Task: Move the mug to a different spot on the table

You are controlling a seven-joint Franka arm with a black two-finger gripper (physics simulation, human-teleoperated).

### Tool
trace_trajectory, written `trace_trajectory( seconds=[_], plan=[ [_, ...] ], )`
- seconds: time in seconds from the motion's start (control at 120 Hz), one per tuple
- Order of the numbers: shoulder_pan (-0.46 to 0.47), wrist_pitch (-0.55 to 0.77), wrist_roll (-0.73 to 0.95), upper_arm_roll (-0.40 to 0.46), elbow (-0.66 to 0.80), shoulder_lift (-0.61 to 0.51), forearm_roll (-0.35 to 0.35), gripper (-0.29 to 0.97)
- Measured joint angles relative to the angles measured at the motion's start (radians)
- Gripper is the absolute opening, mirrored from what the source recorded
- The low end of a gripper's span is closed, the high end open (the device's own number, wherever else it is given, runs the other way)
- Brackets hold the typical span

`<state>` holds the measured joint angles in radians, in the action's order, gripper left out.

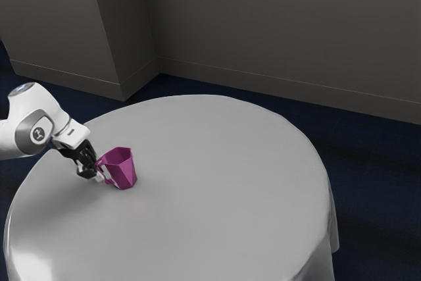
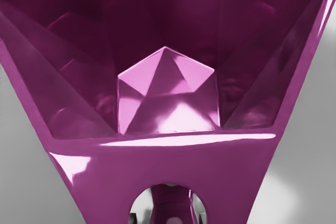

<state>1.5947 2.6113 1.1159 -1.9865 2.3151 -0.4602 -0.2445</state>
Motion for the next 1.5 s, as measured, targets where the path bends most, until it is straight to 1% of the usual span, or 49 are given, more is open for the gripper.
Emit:
trace_trajectory(
  seconds=[0.208, 0.408, 0.475, 0.542, 0.642, 0.808, 0.95, 1.158, 1.5],
  plan=[
    [0.001, 0.057, -0.002, 0.000, 0.005, -0.016, -0.005, -0.02],
    [0.000, 0.199, 0.001, 0.005, 0.042, -0.021, -0.003, -0.06],
    [-0.010, 0.239, 0.004, 0.023, 0.061, -0.020, 0.013, -0.06],
    [-0.022, 0.268, 0.008, 0.058, 0.067, -0.021, 0.038, -0.07],
    [-0.022, 0.298, 0.013, 0.092, 0.069, -0.026, 0.099, -0.06],
    [-0.012, 0.319, 0.020, 0.115, 0.075, -0.055, 0.180, -0.05],
    [0.003, 0.328, 0.024, 0.119, 0.090, -0.065, 0.217, -0.06],
    [0.009, 0.334, 0.029, 0.132, 0.114, -0.074, 0.239, -0.06],
    [0.059, 0.338, 0.034, 0.132, 0.124, -0.110, 0.272, -0.05]
  ],
)
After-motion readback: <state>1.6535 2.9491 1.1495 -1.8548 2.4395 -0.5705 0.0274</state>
